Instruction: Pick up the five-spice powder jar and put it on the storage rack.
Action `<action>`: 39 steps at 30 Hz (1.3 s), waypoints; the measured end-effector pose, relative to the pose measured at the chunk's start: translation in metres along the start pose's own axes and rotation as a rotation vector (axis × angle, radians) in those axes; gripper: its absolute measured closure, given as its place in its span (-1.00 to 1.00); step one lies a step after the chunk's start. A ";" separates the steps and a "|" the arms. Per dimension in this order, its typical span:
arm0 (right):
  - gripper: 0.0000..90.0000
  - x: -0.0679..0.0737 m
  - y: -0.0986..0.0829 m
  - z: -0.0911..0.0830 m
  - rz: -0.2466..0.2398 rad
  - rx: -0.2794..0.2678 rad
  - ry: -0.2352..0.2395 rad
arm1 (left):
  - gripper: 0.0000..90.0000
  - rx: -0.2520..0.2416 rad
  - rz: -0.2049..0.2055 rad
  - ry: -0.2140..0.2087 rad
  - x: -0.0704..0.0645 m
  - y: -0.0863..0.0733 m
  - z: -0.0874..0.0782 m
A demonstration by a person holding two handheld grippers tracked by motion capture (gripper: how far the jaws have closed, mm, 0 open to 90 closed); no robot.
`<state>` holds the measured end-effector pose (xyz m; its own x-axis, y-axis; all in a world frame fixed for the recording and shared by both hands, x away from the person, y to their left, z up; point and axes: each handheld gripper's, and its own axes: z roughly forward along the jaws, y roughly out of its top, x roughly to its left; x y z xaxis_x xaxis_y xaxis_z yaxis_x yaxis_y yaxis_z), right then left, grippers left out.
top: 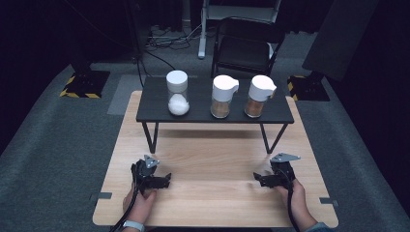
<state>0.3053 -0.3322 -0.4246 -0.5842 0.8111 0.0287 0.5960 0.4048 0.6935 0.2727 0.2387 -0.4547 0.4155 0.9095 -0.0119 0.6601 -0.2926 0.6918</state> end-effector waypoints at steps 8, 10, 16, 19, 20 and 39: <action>-0.85 0.003 0.000 0.007 -0.002 0.037 -0.014 | -1.00 0.001 0.001 0.000 0.000 0.000 0.000; -0.85 0.004 0.001 0.008 -0.004 0.047 -0.021 | -1.00 0.000 0.000 0.000 0.000 0.000 0.000; -0.88 0.008 -0.002 0.013 -0.026 0.065 -0.037 | -1.00 -0.001 0.001 -0.002 0.000 0.000 0.000; -0.89 0.008 -0.003 0.013 -0.025 0.060 -0.038 | -1.00 0.000 -0.001 -0.002 -0.001 0.000 0.000; -0.90 0.008 -0.004 0.013 -0.025 0.056 -0.037 | -1.00 -0.001 0.000 -0.002 -0.001 -0.001 0.000; -1.00 0.012 -0.026 0.017 -0.014 -0.035 -0.047 | -1.00 -0.002 0.002 -0.001 -0.001 -0.001 0.000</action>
<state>0.2922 -0.3255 -0.4542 -0.5653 0.8248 -0.0151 0.5674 0.4020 0.7186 0.2714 0.2379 -0.4550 0.4177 0.9085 -0.0114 0.6580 -0.2938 0.6933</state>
